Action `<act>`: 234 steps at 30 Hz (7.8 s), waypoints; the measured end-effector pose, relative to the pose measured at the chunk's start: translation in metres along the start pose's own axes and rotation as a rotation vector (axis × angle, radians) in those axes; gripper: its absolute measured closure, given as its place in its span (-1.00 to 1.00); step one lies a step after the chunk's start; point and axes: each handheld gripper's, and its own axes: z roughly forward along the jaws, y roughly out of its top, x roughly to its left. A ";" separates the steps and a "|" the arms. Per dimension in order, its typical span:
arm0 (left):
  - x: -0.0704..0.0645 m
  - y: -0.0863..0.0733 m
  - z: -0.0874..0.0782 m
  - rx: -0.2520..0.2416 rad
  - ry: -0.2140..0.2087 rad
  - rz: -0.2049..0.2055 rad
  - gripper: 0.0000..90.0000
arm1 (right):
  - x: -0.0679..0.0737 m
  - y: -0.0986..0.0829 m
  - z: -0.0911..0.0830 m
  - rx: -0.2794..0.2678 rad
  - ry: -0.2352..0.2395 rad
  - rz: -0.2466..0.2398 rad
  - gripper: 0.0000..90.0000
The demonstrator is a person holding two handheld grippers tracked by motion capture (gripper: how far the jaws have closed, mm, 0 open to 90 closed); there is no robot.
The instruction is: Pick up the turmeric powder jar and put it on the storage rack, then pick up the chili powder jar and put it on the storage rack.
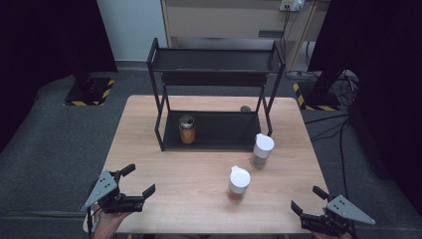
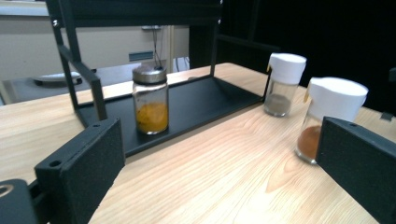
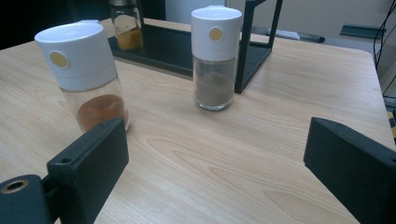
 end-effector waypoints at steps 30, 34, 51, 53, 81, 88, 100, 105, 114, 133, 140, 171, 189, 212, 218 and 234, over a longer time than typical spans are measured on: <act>0.020 -0.038 -0.014 0.030 -0.022 -0.050 -0.97 | -0.001 -0.001 0.001 -0.002 0.004 -0.001 -0.85; 0.019 -0.038 -0.015 0.033 -0.019 -0.041 -0.97 | -0.001 -0.001 0.001 -0.001 0.004 0.001 -0.85; 0.019 -0.037 -0.011 0.057 -0.047 -0.022 -0.97 | -0.001 0.000 0.001 0.002 0.004 0.001 -0.85; 0.019 -0.036 -0.010 0.059 -0.047 -0.021 -0.97 | -0.001 0.000 0.001 0.001 0.006 0.000 -0.85; 0.019 -0.036 -0.010 0.070 -0.039 -0.017 -0.98 | 0.003 0.036 0.014 -0.023 0.115 -0.010 -0.85; 0.019 -0.037 -0.009 0.069 -0.046 -0.017 -0.97 | 0.008 0.056 0.023 -0.029 0.154 -0.034 -0.85; 0.020 -0.036 -0.007 0.076 -0.060 -0.015 -0.97 | 0.018 0.077 0.048 -0.009 0.227 -0.054 -0.85; 0.021 -0.037 -0.007 0.077 -0.061 -0.015 -0.97 | 0.023 0.083 0.060 0.000 0.251 -0.053 -0.86; 0.022 -0.038 -0.008 0.072 -0.062 -0.022 -0.97 | 0.033 0.093 0.083 0.027 0.287 -0.059 -0.85; 0.022 -0.038 -0.008 0.069 -0.065 -0.022 -0.97 | 0.057 0.086 0.128 0.090 0.273 -0.064 -0.80; 0.023 -0.039 -0.008 0.067 -0.065 -0.022 -0.97 | 0.065 0.084 0.138 0.114 0.268 -0.087 -0.75; 0.022 -0.039 -0.009 0.065 -0.066 -0.020 -0.98 | 0.076 0.070 0.145 0.125 0.219 -0.106 -0.32; 0.023 -0.039 -0.009 0.062 -0.067 -0.023 -0.97 | 0.070 0.081 0.144 0.116 0.233 -0.125 -0.31; 0.024 -0.040 -0.009 0.062 -0.073 -0.026 -0.97 | 0.055 0.129 0.162 0.114 0.328 -0.160 -0.31; 0.024 -0.040 -0.009 0.061 -0.074 -0.029 -0.97 | 0.052 0.140 0.172 0.109 0.347 -0.161 -0.31; 0.025 -0.041 -0.009 0.059 -0.076 -0.033 -0.97 | 0.057 0.175 0.207 0.098 0.337 -0.175 -0.31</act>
